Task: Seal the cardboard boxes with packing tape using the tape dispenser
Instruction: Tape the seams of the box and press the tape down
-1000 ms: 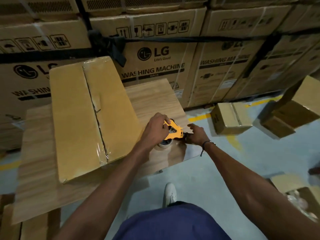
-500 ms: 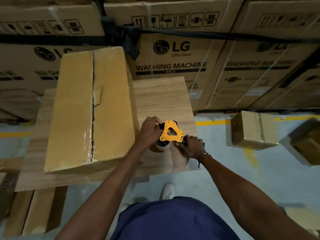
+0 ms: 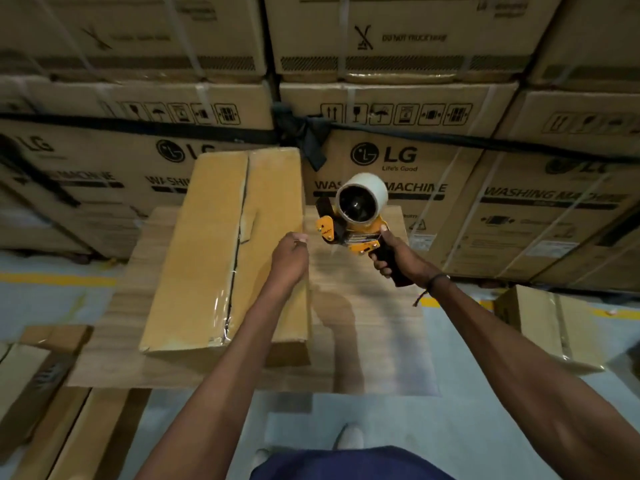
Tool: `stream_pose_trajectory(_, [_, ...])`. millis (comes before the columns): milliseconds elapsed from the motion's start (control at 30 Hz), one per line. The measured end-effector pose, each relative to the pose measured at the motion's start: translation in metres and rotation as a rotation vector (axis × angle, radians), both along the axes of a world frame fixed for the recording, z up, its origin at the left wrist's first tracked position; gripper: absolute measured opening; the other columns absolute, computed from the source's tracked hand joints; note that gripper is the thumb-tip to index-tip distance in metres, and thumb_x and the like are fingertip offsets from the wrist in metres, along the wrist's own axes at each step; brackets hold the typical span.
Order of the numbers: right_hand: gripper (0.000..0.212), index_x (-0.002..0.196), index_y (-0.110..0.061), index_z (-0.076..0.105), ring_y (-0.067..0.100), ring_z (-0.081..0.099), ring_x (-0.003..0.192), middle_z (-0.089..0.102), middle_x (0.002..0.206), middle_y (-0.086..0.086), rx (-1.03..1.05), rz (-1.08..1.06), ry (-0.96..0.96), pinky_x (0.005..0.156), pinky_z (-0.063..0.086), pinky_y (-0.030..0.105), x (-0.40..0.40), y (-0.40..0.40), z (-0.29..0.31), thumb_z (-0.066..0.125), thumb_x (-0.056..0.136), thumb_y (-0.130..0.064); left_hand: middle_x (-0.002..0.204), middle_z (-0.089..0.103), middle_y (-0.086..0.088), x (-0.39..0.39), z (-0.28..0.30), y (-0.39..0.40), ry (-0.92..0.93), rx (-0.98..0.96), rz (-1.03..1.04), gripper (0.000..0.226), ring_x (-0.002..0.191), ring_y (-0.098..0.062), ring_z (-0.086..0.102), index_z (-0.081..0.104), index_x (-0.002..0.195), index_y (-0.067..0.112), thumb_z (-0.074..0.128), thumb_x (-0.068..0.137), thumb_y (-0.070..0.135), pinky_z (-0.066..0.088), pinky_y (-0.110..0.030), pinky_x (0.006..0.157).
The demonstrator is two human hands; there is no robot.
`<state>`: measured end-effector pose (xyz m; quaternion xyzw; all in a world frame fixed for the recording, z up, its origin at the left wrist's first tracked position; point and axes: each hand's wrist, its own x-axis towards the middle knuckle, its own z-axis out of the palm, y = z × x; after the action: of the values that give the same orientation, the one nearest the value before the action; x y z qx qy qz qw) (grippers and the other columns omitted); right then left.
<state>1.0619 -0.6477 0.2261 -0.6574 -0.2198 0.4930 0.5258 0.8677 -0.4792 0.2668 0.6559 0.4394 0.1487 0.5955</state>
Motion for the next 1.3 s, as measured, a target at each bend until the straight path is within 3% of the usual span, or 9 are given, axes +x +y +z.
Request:
stream_pose_trajectory(200, [0.072, 0.082, -0.008, 0.053, 0.013, 0.033, 0.053, 0.041, 0.064, 0.000, 0.139, 0.196, 0.100, 0.050, 0.031, 0.023, -0.047, 0.050, 0.064, 0.024, 0.103, -0.070, 0.120, 0.065, -0.030, -0.033, 0.048, 0.031, -0.192, -0.780, 0.032, 0.044, 0.107, -0.043, 0.065, 0.053, 0.119, -0.003, 0.036, 0.111, 0.037, 0.055, -0.054, 0.089])
stream_pose_trajectory(267, [0.071, 0.082, -0.008, 0.054, 0.014, 0.033, 0.055, 0.041, 0.066, 0.002, 0.153, 0.231, 0.091, 0.050, 0.033, 0.021, -0.066, 0.064, 0.076, 0.024, 0.103, -0.069, 0.114, 0.069, -0.030, -0.053, 0.055, 0.042, -0.247, -0.875, 0.046, 0.046, 0.100, -0.039, 0.067, 0.055, 0.119, -0.008, 0.036, 0.111, 0.034, 0.057, -0.048, 0.085])
stream_pose_trajectory(433, [0.065, 0.091, -0.006, 0.053, 0.012, 0.036, 0.059, 0.046, 0.075, 0.004, 0.179, 0.293, 0.095, 0.053, 0.032, 0.022, -0.110, 0.091, 0.091, 0.023, 0.107, -0.062, 0.070, 0.063, -0.013, -0.097, 0.056, 0.071, -0.249, -0.743, 0.235, 0.021, 0.071, -0.021, 0.056, 0.057, 0.088, 0.000, 0.044, 0.104, -0.001, 0.056, -0.025, 0.049])
stream_pose_trajectory(633, [0.058, 0.091, -0.008, 0.051, 0.010, 0.038, 0.056, 0.052, 0.070, -0.003, 0.127, 0.422, 0.043, 0.050, 0.034, 0.018, -0.162, 0.117, 0.090, 0.020, 0.110, -0.053, 0.065, 0.072, -0.007, -0.163, 0.032, 0.102, -0.165, -0.348, 0.320, 0.019, 0.050, -0.012, 0.066, 0.067, 0.104, 0.003, 0.059, 0.094, -0.010, 0.055, -0.024, 0.048])
stream_pose_trajectory(767, [0.058, 0.100, -0.005, 0.053, 0.008, 0.036, 0.053, 0.047, 0.066, -0.004, 0.096, 0.560, -0.125, 0.050, 0.033, 0.015, -0.192, 0.123, 0.091, 0.021, 0.107, -0.054, 0.086, 0.076, -0.011, -0.208, 0.015, 0.119, -0.087, 0.012, 0.324, 0.028, 0.071, -0.022, 0.075, 0.070, 0.102, 0.010, 0.064, 0.084, -0.009, 0.064, -0.038, 0.062])
stream_pose_trajectory(833, [0.058, 0.097, -0.005, 0.052, 0.006, 0.036, 0.051, 0.046, 0.064, -0.004, 0.056, 0.581, -0.182, 0.047, 0.032, 0.014, -0.199, 0.122, 0.095, 0.022, 0.106, -0.054, 0.079, 0.073, 0.000, -0.233, 0.019, 0.119, 0.020, 0.205, 0.345, 0.019, 0.070, -0.015, 0.071, 0.068, 0.095, 0.012, 0.069, 0.084, -0.004, 0.058, -0.021, 0.056])
stream_pose_trajectory(967, [0.059, 0.077, -0.012, 0.048, 0.004, 0.031, 0.046, 0.046, 0.059, -0.007, -0.037, 0.535, -0.214, 0.045, 0.024, 0.017, -0.190, 0.099, 0.100, 0.018, 0.112, -0.050, 0.083, 0.074, -0.012, -0.290, 0.014, 0.128, 0.041, 0.119, 0.371, 0.030, 0.060, -0.014, 0.073, 0.063, 0.101, 0.003, 0.085, 0.082, 0.009, 0.060, -0.028, 0.054])
stream_pose_trajectory(1133, [0.059, 0.073, -0.017, 0.052, 0.009, 0.026, 0.048, 0.045, 0.061, -0.004, -0.081, 0.604, -0.227, 0.045, 0.018, 0.023, -0.195, 0.073, 0.082, 0.038, 0.088, -0.073, 0.083, 0.075, -0.012, -0.313, 0.000, 0.111, 0.053, 0.156, 0.262, 0.028, 0.062, -0.018, 0.075, 0.063, 0.094, 0.007, 0.087, 0.081, 0.011, 0.058, -0.024, 0.054])
stream_pose_trajectory(1300, [0.087, 0.080, -0.001, 0.052, 0.011, 0.025, 0.048, 0.041, 0.063, 0.009, -0.028, 0.597, -0.251, 0.044, 0.024, 0.018, -0.203, 0.052, 0.071, 0.047, 0.082, -0.087, 0.080, 0.073, -0.009, -0.340, -0.015, 0.114, 0.088, 0.290, 0.288, 0.026, 0.066, -0.020, 0.075, 0.062, 0.084, 0.016, 0.088, 0.080, 0.017, 0.061, -0.032, 0.057])
